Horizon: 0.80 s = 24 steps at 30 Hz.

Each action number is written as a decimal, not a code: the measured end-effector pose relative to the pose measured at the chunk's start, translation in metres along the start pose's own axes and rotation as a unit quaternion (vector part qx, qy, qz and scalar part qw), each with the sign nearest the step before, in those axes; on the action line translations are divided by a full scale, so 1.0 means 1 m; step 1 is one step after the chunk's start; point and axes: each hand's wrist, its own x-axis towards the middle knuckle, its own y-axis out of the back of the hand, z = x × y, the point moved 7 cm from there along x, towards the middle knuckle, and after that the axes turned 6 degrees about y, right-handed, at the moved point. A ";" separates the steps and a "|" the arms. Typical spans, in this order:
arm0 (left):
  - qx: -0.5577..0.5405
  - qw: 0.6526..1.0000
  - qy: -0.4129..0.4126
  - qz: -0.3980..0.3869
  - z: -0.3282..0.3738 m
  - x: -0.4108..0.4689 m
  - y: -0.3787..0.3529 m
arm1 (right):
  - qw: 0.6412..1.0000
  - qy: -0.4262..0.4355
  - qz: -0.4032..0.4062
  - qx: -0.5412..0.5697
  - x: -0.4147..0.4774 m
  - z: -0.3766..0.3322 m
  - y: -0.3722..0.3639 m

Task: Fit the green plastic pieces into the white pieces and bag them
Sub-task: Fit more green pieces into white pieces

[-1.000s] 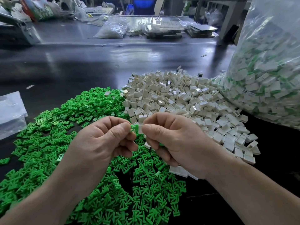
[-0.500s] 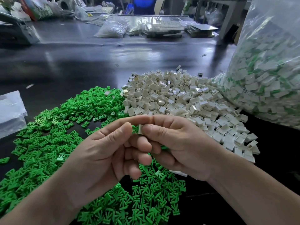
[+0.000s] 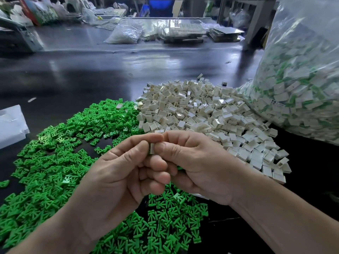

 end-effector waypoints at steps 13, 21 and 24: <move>0.031 0.999 -0.035 0.023 0.003 -0.002 -0.002 | 1.000 0.022 -0.010 0.000 0.000 -0.001 -0.005; 0.054 0.997 -0.058 -0.005 0.007 -0.001 -0.005 | 1.000 0.028 -0.007 -0.006 0.002 -0.001 -0.004; 0.089 0.994 -0.067 0.018 0.012 -0.001 0.000 | 1.000 0.028 0.009 -0.007 0.002 0.000 -0.001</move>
